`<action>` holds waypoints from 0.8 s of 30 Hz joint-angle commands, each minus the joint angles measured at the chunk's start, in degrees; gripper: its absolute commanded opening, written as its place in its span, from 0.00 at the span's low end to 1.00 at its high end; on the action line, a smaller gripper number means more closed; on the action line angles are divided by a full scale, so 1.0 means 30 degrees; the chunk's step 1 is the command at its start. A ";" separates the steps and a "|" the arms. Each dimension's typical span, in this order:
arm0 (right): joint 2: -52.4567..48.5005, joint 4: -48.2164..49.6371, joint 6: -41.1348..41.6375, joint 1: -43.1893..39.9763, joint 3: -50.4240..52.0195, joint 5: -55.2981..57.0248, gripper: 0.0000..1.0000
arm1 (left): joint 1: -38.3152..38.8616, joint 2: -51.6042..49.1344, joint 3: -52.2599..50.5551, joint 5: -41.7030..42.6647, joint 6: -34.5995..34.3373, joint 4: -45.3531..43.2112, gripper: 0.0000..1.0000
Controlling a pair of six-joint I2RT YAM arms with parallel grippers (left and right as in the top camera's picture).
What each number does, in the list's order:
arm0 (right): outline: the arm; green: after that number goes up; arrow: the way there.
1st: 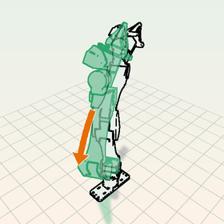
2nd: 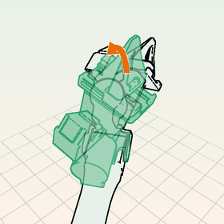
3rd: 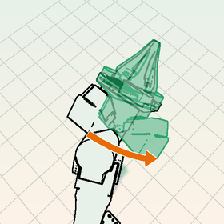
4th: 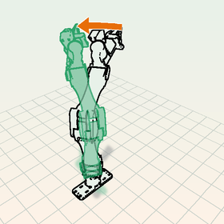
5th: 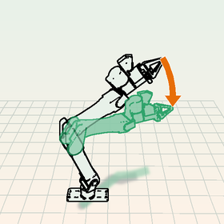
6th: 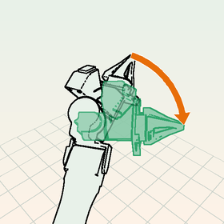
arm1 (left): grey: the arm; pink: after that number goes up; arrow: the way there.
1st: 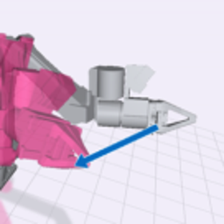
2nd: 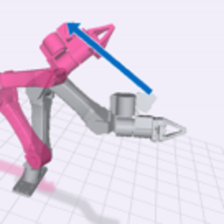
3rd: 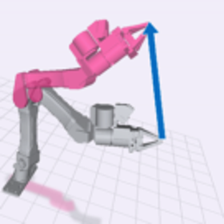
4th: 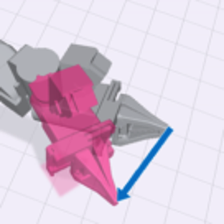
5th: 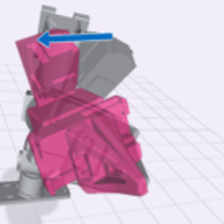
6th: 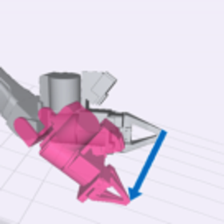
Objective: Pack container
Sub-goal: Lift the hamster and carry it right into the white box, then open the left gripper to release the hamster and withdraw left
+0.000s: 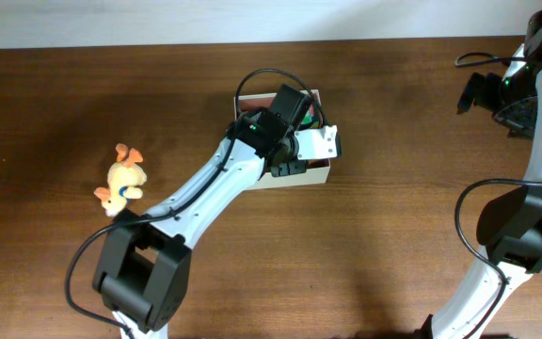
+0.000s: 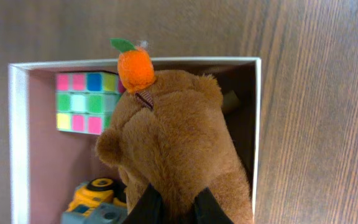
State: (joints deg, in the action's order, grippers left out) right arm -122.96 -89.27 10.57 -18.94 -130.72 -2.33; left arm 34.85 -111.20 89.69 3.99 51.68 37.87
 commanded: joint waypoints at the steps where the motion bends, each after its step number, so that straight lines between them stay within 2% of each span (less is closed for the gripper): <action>1: -0.0146 0.0036 0.0146 0.0058 0.0036 0.0291 0.99 | -0.0073 -0.0787 0.0401 0.0204 0.0364 0.0379 0.02; 20: -0.0146 0.0036 0.0153 0.0058 0.0036 0.0299 0.99 | 0.0073 -0.2565 0.0393 0.2222 0.0087 -0.0670 0.02; 21: -0.0146 0.0036 0.0153 0.0058 0.0036 0.0299 0.99 | 0.0095 -0.2572 0.0393 0.2149 0.0080 -0.0765 0.26; 22: -0.0146 0.0036 0.0146 0.0058 0.0036 0.0299 0.99 | 0.0102 -0.2572 0.0393 0.2062 0.0080 -0.0852 0.56; 23: -0.0146 0.0036 0.0153 0.0058 0.0036 0.0299 0.99 | 0.0102 -0.2565 0.0408 0.1909 0.0080 -0.0962 0.99; 24: -0.0146 0.0036 0.0146 0.0058 0.0036 0.0299 0.99 | 0.0102 -0.2565 0.0437 0.1566 0.0066 -0.1093 0.99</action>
State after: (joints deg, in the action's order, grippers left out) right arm -122.96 -89.27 10.57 -18.94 -130.69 -2.33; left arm 34.87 -117.45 90.02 8.19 51.68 35.22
